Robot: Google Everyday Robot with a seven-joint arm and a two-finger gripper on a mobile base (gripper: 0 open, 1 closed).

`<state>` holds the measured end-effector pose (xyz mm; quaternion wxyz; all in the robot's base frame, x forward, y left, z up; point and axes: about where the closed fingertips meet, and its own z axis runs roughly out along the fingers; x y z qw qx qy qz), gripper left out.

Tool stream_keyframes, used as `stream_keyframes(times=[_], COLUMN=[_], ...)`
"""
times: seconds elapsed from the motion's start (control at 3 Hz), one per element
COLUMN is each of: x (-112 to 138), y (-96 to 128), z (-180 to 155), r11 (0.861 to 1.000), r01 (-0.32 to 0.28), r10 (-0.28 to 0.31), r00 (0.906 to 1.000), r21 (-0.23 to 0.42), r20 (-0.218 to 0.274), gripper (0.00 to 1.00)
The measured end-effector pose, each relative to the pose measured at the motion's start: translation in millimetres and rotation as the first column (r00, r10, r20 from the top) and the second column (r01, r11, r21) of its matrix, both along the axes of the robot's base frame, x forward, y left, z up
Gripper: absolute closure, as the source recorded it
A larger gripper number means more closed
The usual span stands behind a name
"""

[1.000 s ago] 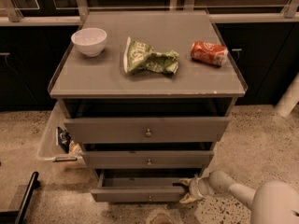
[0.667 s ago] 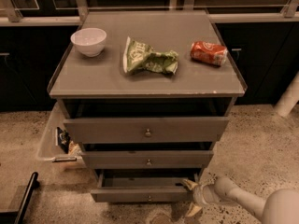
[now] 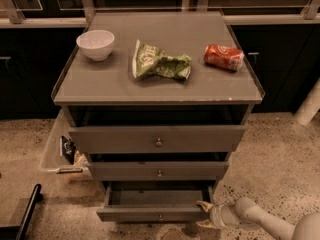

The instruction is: Open bottom drawer

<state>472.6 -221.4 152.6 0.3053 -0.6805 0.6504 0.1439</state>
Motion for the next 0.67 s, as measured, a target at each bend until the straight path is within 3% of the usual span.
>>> stream_keyframes(times=[0.33, 0.67], x=[1.0, 1.0], y=[-0.1, -0.1], z=[4.3, 7.6], r11=[1.000, 1.000], r01=[0.000, 0.000], r10=[0.000, 0.000], r00=[1.0000, 1.0000], r21=[0.000, 0.000], r20=[0.000, 0.000], gripper=[0.84, 1.00])
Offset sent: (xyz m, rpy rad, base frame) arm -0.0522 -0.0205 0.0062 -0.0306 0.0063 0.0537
